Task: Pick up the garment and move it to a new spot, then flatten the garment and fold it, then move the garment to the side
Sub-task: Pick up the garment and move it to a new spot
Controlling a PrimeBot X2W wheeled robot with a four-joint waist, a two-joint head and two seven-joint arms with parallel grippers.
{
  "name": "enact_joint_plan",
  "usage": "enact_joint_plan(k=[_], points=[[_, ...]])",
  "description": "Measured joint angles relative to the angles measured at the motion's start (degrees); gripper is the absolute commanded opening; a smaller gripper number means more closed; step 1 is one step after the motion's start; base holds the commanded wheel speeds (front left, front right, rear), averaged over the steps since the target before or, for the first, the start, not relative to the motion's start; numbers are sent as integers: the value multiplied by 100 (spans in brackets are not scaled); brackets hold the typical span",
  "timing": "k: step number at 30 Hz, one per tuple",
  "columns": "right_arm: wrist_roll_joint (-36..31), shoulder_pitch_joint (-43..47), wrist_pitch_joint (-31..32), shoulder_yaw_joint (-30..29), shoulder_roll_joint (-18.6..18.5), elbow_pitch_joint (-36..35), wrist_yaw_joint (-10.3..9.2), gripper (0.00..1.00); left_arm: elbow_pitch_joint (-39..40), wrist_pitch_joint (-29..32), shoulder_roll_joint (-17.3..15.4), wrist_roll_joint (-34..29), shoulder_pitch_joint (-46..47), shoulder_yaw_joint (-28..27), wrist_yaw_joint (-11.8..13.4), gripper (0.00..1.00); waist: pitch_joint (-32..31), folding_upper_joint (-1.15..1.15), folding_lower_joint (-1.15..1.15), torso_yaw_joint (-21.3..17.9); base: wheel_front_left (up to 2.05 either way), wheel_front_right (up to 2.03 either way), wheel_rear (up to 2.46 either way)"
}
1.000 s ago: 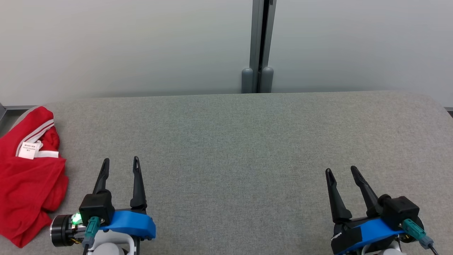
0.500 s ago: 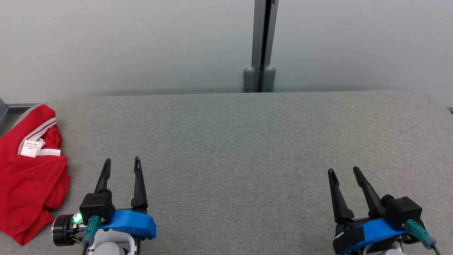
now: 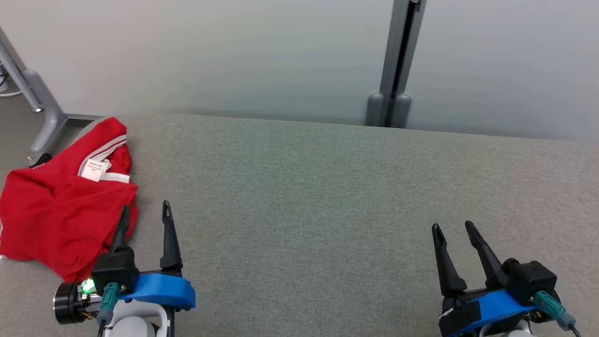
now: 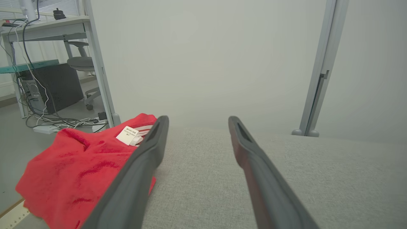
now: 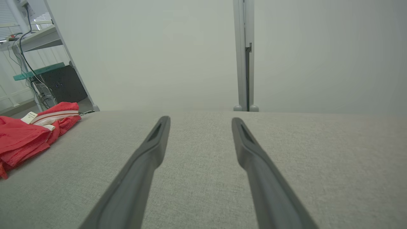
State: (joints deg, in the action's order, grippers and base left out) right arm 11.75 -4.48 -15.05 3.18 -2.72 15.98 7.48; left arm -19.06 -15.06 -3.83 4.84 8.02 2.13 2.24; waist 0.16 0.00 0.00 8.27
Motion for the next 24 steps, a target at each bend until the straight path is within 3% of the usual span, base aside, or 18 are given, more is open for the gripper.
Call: enact_joint_plan(k=[14,24], points=[[-20,-2,-1,5,0,-32,0,100,131,-1,-43,-30,-62,-305,56,100,51,0,0,1072,0,0,0],[-116,-65,-1,41,-1,-54,0,100,294,-1,-49,14,-174,-608,119,100,268,0,0,1448,0,0,0]])
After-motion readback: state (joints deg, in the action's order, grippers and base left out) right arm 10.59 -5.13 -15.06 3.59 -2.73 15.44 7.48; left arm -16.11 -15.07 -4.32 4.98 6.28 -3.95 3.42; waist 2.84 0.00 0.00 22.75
